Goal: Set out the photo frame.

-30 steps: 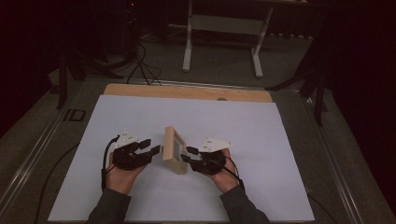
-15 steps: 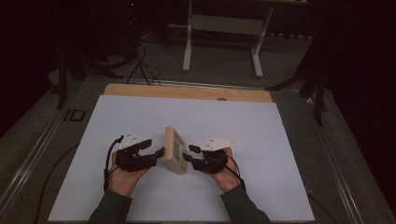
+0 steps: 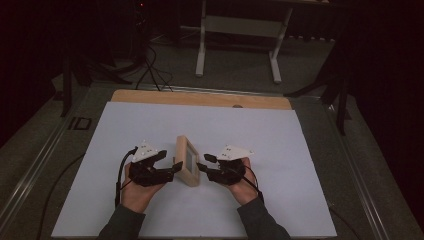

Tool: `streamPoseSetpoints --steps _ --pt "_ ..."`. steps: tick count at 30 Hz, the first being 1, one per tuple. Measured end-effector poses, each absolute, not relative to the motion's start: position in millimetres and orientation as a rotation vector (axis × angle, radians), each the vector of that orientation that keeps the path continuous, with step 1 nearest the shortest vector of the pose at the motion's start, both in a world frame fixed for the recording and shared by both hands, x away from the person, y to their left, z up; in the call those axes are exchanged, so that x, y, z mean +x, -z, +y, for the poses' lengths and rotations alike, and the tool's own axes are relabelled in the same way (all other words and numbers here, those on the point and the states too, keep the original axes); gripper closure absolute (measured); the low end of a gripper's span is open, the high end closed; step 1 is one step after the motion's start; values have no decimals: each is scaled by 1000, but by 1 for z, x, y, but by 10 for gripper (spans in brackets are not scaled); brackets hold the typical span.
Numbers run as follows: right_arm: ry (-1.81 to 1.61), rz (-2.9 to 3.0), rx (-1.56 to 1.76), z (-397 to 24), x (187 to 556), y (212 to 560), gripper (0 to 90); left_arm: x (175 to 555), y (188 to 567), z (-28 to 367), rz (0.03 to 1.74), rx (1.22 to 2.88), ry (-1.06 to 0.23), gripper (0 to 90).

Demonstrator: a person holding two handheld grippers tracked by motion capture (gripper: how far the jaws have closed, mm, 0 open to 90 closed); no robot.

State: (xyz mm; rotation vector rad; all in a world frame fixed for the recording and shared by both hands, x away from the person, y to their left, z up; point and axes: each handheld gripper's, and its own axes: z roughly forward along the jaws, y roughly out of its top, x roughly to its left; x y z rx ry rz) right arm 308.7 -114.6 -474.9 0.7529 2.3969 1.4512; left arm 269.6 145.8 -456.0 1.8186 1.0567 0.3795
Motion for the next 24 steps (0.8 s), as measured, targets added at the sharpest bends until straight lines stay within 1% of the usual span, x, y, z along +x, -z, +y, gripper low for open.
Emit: streamPoseSetpoints --steps 2,11,24 --pt "-1448 2398 755 -115 309 475 567 269 456 144 1046 1825 -364 278" --pt "-1448 2392 758 -116 310 474 564 269 460 133 1038 1859 -369 255" --pt "-1452 2382 766 -118 310 474 559 274 466 125 1072 1857 -360 253"
